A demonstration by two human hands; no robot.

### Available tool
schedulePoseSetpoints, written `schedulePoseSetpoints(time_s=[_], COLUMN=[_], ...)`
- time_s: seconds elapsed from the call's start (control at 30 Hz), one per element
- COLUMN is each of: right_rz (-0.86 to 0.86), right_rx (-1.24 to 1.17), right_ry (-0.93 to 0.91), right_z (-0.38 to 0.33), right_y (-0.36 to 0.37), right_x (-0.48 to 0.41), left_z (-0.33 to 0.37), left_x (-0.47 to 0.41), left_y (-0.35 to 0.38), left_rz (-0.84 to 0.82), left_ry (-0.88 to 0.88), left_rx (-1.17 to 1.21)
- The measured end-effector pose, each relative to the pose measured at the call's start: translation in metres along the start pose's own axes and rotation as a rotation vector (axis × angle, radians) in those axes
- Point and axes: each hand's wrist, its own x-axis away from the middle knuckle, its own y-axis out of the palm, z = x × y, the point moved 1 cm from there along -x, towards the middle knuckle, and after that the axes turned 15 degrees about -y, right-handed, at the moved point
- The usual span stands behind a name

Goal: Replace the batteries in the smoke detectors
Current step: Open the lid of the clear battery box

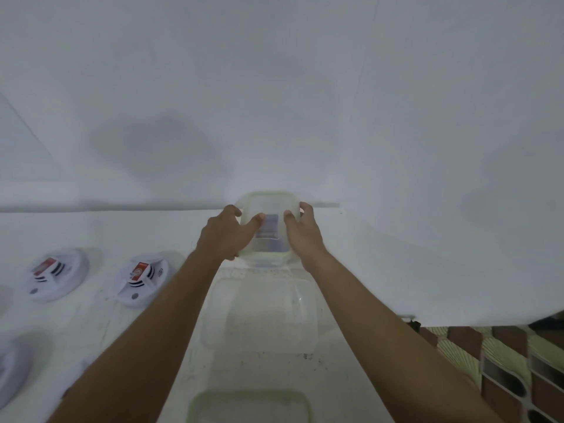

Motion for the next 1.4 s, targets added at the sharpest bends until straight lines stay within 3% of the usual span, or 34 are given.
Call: schedulePoseSetpoints(time_s=[0.2, 0.57, 0.8, 0.87, 1.1, 1.27, 1.4], right_rz=[-0.077, -0.091, -0.113, -0.128, -0.149, -0.242, -0.141], right_rx=[0.094, 0.104, 0.102, 0.113, 0.121, 0.090, 0.041], right_ry=[-0.039, -0.053, -0.051, -0.044, -0.041, -0.034, -0.015], right_z=[0.001, 0.006, 0.005, 0.005, 0.006, 0.000, -0.002], right_y=[-0.002, 0.000, -0.002, -0.002, -0.001, -0.009, -0.014], right_x=[-0.003, -0.004, -0.004, -0.005, -0.008, -0.016, -0.015], left_z=[0.009, 0.006, 0.007, 0.006, 0.010, 0.024, 0.022], left_x=[-0.016, -0.035, -0.035, -0.037, -0.038, -0.037, -0.036], left_y=[0.012, 0.026, 0.026, 0.024, 0.013, 0.003, -0.001], left_rz=[-0.113, -0.300, -0.409, -0.361, -0.233, -0.151, -0.080], left_ry=[0.122, 0.047, 0.048, 0.071, 0.071, 0.222, 0.242], left_rx=[0.162, 0.558, 0.662, 0.671, 0.407, 0.156, 0.023])
